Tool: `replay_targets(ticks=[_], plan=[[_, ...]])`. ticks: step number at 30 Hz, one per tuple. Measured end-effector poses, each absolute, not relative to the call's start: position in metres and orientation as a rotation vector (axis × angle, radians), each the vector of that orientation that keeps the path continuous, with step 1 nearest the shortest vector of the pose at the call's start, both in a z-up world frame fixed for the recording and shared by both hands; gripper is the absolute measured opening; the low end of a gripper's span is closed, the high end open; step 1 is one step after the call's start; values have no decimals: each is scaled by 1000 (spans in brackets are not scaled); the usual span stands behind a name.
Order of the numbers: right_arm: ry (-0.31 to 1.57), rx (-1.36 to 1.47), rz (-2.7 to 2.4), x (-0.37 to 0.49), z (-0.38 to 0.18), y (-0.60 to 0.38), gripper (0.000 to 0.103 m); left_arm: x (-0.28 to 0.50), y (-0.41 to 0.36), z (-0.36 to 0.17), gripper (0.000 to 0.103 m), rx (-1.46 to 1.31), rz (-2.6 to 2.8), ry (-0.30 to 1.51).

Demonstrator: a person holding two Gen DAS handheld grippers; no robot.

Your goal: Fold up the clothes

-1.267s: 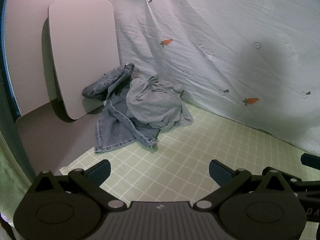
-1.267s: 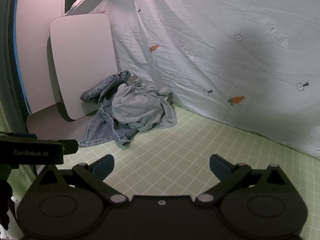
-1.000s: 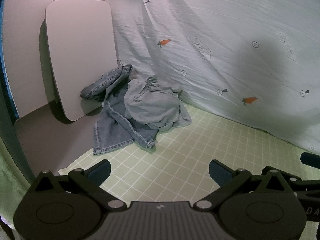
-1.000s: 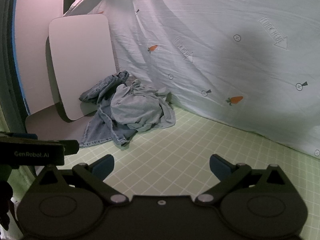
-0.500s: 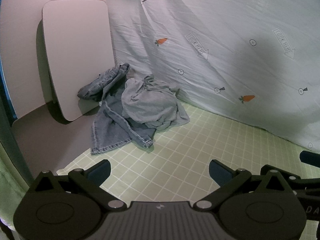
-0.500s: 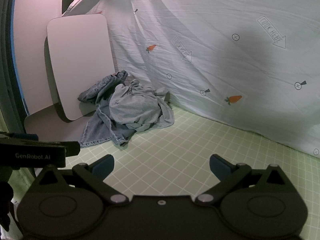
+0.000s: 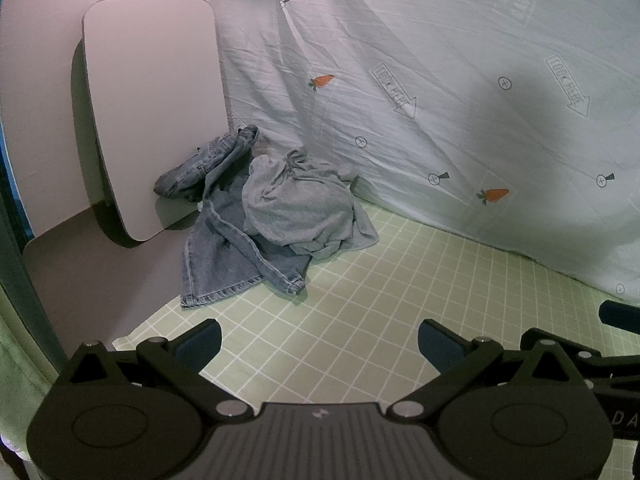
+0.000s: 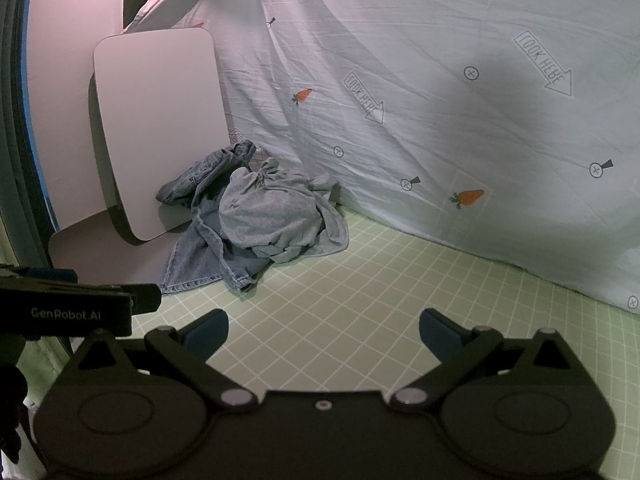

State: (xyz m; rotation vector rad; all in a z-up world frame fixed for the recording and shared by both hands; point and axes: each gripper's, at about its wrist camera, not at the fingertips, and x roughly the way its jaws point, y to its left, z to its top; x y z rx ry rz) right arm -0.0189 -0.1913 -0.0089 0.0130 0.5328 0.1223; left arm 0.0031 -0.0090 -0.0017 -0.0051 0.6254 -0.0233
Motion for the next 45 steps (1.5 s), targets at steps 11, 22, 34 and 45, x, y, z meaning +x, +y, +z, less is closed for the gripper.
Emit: replay_targets(ticks=[11, 22, 34, 45], plan=[[532, 14, 117, -18, -10, -190, 103, 5, -11, -2, 103, -5, -28, 627], [541, 16, 109, -17, -11, -193, 103, 10, -12, -4, 103, -10, -34, 639], [571, 17, 92, 4, -16, -193, 103, 35, -10, -12, 103, -9, -40, 677], [502, -46, 95, 96, 8, -197, 103, 123, 17, 10, 103, -48, 22, 609]])
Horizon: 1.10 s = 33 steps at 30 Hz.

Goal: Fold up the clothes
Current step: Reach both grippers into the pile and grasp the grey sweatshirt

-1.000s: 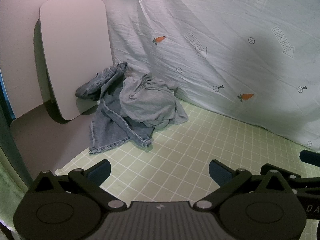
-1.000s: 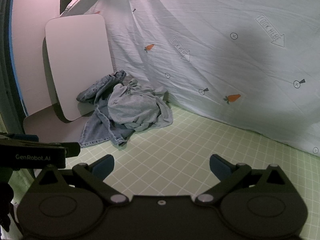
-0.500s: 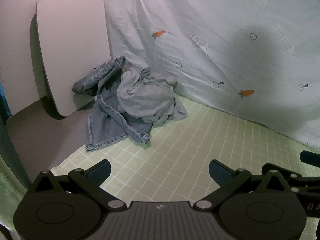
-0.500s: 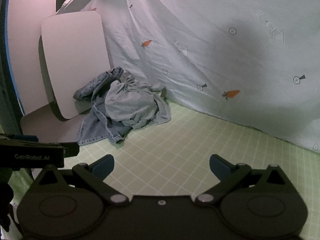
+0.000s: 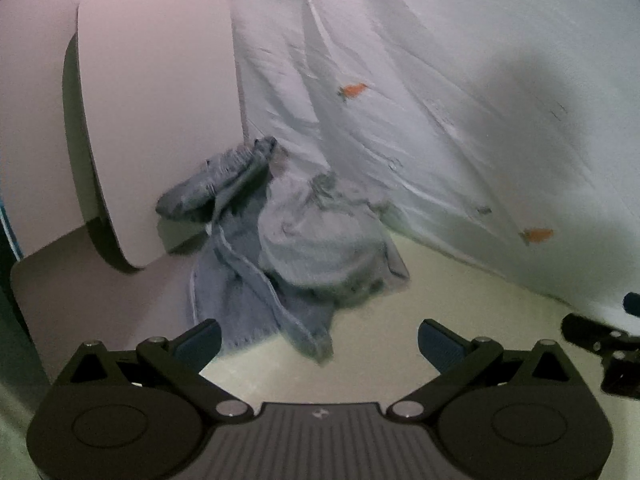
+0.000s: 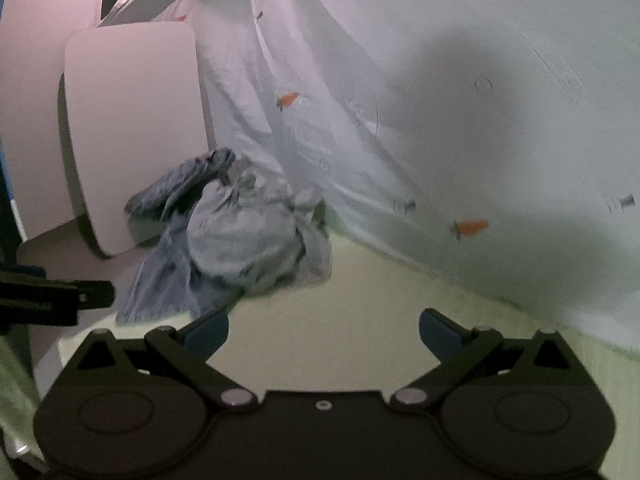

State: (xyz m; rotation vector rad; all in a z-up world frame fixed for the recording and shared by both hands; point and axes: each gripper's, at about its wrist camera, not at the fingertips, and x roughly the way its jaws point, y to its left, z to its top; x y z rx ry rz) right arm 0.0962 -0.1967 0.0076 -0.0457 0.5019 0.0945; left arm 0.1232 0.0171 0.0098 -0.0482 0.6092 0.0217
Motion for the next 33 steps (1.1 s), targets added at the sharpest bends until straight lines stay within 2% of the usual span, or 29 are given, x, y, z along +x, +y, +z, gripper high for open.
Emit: replay_targets(ticks=[4, 9, 14, 17, 22, 24, 27, 29, 31, 32, 33], plan=[[460, -46, 115, 148, 19, -195, 102, 174, 28, 14, 103, -62, 43, 588], [439, -28, 170, 219, 20, -188, 96, 241, 45, 8, 103, -96, 56, 583], [495, -3, 228, 301, -6, -180, 85, 315, 61, -17, 101, -148, 82, 616], [544, 36, 262, 350, -29, -177, 80, 357, 68, -34, 97, -172, 99, 644], [621, 114, 305, 414, -73, -171, 71, 406, 72, -68, 85, -162, 92, 702], [651, 142, 325, 435, -91, -167, 63, 420, 74, -79, 81, -154, 87, 718], [693, 186, 360, 460, -116, -161, 61, 437, 77, -96, 76, -155, 73, 732], [714, 210, 384, 473, -128, -157, 59, 445, 81, -105, 69, -188, 52, 742], [737, 226, 414, 483, -140, -154, 59, 450, 84, -114, 58, -250, 34, 756], [753, 233, 440, 487, -146, -153, 55, 451, 83, -115, 55, -262, 35, 761], [756, 235, 459, 490, -150, -151, 43, 452, 82, -117, 46, -273, 36, 767]])
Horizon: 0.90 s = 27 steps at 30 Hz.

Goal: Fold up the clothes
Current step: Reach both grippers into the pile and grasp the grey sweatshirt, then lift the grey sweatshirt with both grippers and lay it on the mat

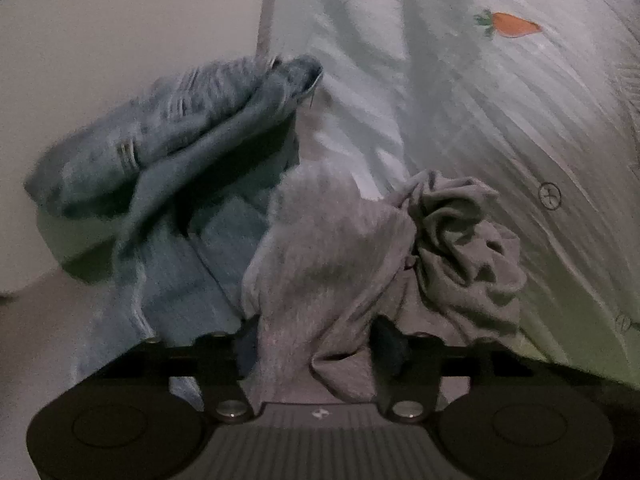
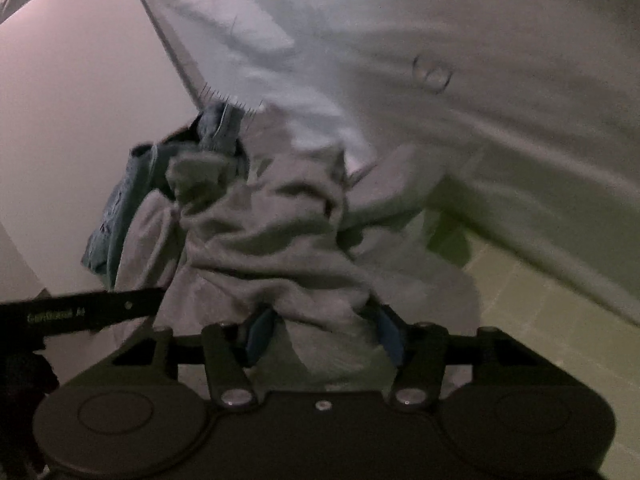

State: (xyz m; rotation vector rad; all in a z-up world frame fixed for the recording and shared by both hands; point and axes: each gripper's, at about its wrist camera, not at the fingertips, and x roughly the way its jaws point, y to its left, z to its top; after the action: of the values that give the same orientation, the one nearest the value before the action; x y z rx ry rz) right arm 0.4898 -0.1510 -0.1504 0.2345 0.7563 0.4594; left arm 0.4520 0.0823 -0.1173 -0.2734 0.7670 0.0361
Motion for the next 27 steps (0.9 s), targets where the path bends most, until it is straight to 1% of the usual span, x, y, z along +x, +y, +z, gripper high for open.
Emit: replay_targets(ticks=[1, 3, 5, 6, 7, 15, 22, 27], plan=[[758, 235, 479, 492, -154, -149, 38, 452, 81, -118, 37, -276, 40, 769], [734, 229, 492, 487, -153, -149, 15, 449, 76, -114, 25, -263, 56, 762], [703, 224, 496, 479, -149, -150, 12, 443, 72, -107, 18, -272, 60, 752], [677, 219, 489, 470, -143, -153, 11, 439, 69, -100, 11, -277, 56, 743], [651, 214, 481, 461, -136, -157, 11, 433, 65, -91, 8, -277, 48, 729], [418, 114, 336, 359, -47, -207, 10, 357, -3, -8, 6, -211, -146, 577], [220, 118, 58, 210, 28, -291, 10, 257, -78, 42, 6, -239, -443, 525], [114, 118, -151, 106, 66, -346, 10, 186, -140, 67, 6, -220, -655, 498]])
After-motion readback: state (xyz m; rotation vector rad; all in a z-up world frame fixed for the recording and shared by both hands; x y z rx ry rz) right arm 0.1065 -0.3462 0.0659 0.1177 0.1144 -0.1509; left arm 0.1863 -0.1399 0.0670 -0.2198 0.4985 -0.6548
